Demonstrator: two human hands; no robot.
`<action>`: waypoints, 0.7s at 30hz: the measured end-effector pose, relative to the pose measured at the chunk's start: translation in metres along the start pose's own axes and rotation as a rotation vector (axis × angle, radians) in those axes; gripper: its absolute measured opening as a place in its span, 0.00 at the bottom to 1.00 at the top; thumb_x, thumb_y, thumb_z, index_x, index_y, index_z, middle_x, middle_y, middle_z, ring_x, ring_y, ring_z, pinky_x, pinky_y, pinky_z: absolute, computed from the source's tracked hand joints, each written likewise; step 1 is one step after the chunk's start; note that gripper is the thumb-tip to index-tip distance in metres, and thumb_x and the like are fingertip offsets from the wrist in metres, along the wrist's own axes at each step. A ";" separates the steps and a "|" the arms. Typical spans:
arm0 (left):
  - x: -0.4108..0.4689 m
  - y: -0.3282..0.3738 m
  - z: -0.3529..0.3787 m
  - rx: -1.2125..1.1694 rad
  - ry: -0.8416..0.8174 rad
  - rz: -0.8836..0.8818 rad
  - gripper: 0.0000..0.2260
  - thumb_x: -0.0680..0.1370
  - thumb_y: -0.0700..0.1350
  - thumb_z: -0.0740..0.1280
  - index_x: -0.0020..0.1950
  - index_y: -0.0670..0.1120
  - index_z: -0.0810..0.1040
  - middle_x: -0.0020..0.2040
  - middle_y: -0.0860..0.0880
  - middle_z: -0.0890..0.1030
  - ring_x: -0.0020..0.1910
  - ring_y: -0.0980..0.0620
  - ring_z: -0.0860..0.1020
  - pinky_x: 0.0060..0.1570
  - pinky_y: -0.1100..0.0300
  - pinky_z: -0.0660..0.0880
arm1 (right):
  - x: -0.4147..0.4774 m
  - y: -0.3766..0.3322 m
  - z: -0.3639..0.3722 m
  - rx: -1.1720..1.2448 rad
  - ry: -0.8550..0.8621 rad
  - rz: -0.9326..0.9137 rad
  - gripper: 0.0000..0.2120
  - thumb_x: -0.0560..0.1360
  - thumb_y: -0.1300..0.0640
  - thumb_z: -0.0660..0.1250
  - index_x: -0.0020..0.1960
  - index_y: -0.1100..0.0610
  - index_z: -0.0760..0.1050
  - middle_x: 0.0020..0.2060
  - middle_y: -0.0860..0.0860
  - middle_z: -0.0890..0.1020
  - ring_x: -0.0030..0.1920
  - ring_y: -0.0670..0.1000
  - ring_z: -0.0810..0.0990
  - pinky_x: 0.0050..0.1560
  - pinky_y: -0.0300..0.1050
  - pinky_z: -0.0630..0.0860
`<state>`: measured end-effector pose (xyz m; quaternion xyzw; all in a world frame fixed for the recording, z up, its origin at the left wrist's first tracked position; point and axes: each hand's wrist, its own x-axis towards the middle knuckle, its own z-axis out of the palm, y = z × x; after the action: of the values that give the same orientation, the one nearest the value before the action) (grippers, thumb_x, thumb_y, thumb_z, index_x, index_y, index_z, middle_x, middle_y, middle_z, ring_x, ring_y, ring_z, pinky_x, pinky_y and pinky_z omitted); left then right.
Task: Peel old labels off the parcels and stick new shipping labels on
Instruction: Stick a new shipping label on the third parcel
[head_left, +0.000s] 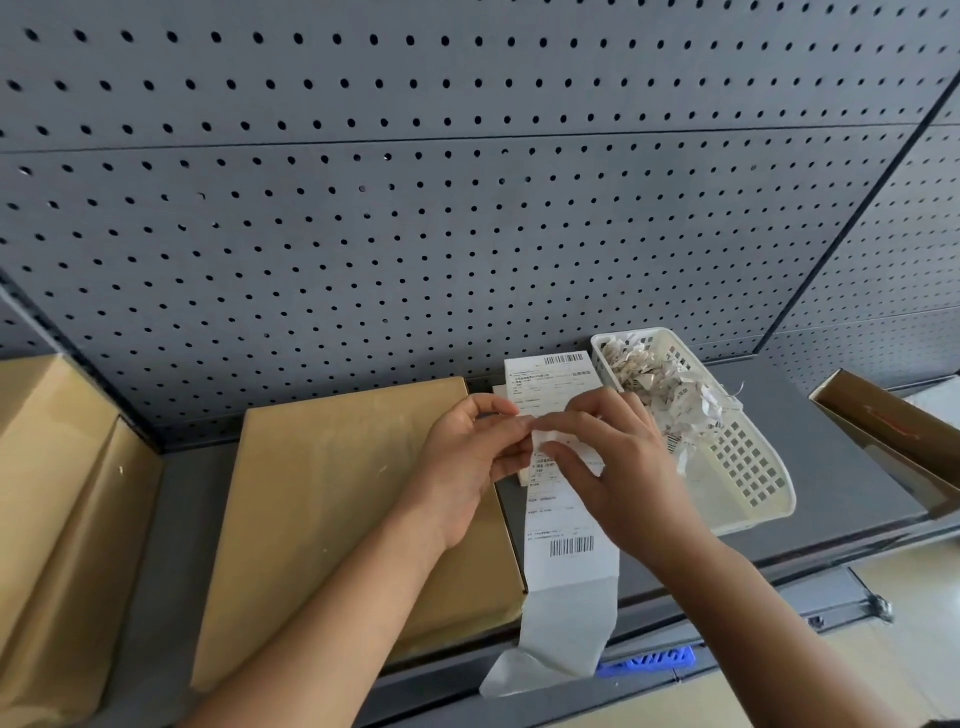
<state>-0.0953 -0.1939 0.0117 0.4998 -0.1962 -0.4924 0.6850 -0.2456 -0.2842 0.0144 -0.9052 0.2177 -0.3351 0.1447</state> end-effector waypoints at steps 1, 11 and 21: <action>0.000 0.000 0.000 0.000 0.003 0.000 0.08 0.77 0.36 0.71 0.52 0.44 0.75 0.55 0.37 0.84 0.46 0.46 0.81 0.49 0.53 0.81 | 0.001 0.000 -0.001 0.006 -0.010 0.005 0.12 0.78 0.47 0.64 0.56 0.48 0.81 0.48 0.44 0.74 0.49 0.48 0.70 0.52 0.49 0.72; 0.003 -0.005 -0.001 0.161 0.092 0.036 0.03 0.79 0.36 0.69 0.51 0.42 0.77 0.51 0.41 0.85 0.45 0.46 0.82 0.50 0.51 0.83 | 0.007 -0.013 -0.017 0.125 0.012 0.022 0.03 0.77 0.56 0.69 0.50 0.53 0.77 0.48 0.41 0.79 0.54 0.44 0.77 0.56 0.40 0.73; -0.008 0.009 0.005 0.212 -0.130 -0.004 0.09 0.84 0.50 0.63 0.58 0.53 0.82 0.50 0.42 0.82 0.49 0.46 0.81 0.55 0.47 0.78 | 0.009 -0.016 -0.033 0.158 0.045 0.055 0.13 0.77 0.64 0.70 0.58 0.51 0.76 0.49 0.43 0.80 0.54 0.39 0.77 0.53 0.27 0.70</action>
<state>-0.0985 -0.1896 0.0238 0.5368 -0.2901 -0.5017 0.6132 -0.2566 -0.2786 0.0503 -0.8768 0.2184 -0.3676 0.2198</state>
